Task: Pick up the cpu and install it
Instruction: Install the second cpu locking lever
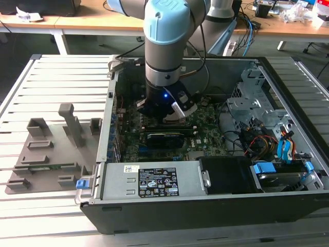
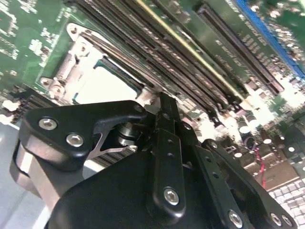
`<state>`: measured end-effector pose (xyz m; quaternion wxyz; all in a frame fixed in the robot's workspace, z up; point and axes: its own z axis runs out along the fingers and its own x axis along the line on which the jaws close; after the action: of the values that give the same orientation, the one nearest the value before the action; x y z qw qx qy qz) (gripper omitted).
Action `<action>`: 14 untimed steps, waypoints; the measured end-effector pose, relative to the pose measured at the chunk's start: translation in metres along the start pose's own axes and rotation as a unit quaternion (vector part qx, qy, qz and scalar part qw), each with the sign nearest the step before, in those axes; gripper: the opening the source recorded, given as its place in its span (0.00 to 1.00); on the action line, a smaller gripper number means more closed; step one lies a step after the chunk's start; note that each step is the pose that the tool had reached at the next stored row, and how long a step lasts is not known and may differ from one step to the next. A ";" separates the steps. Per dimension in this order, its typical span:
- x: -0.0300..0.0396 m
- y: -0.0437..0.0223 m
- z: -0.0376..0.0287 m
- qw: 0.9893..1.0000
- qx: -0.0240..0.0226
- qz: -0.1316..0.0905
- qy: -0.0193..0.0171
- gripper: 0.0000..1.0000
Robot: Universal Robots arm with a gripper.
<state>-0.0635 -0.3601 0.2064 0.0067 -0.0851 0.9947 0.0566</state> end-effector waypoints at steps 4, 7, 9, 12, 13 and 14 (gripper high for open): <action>-0.0188 0.0140 0.0017 1.000 0.013 0.000 0.002 0.11; -0.0277 0.0211 0.0025 1.000 0.019 0.000 0.003 0.11; -0.0359 0.0290 0.0034 1.000 0.025 0.000 0.004 0.11; -0.0475 0.0410 0.0046 0.999 0.034 0.000 0.006 0.11; -0.0500 0.0434 0.0049 0.999 0.036 0.000 0.006 0.11; -0.0532 0.0464 0.0053 0.999 0.038 0.000 0.007 0.11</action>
<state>-0.0190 -0.3051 0.2075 0.0034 -0.0853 0.9962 0.0183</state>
